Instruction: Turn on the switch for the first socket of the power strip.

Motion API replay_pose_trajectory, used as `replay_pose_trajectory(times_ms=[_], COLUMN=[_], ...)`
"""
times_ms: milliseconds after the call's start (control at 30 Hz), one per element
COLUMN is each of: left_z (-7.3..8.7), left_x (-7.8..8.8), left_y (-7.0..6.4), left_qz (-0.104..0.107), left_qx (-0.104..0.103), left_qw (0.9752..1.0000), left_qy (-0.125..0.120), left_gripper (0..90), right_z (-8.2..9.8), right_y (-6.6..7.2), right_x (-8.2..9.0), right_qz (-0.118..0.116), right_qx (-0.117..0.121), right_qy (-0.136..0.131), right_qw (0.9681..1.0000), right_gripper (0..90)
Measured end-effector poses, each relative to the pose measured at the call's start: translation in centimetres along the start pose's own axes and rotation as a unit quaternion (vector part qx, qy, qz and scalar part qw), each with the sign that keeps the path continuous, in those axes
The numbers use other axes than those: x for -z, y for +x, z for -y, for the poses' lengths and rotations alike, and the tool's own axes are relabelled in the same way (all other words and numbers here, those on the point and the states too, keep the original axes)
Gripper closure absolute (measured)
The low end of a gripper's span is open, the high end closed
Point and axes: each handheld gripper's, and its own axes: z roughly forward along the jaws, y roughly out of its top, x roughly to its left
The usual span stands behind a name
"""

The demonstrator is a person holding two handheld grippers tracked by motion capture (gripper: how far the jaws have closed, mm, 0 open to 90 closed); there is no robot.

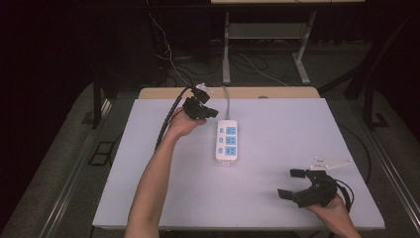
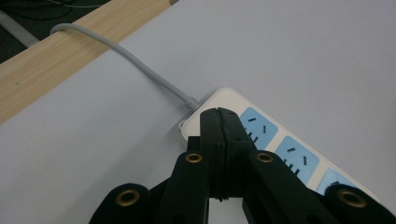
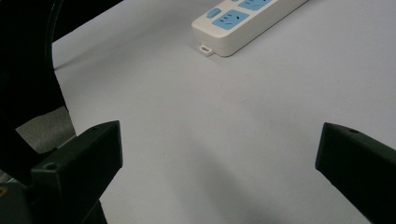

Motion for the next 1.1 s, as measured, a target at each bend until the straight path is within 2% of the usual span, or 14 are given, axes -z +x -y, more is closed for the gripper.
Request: replay_pose_trajectory(times_ms=[633, 1100], left_z=[0.8, 1.3], left_x=[-3.3, -4.4], left_y=[0.4, 0.0], left_qz=[0.018, 0.035], left_qx=[0.015, 0.008], left_qw=[0.9995, 0.9983], left_qy=[0.019, 0.044], left_gripper=[89.1, 89.1], right_z=[0.0, 0.0], right_y=[0.0, -0.1], right_x=[0.1, 0.1], right_qz=[0.003, 0.003], right_qx=[0.001, 0.002], right_qy=[-0.001, 0.001], right_qw=[1.0, 1.0], right_gripper=[0.2, 0.2])
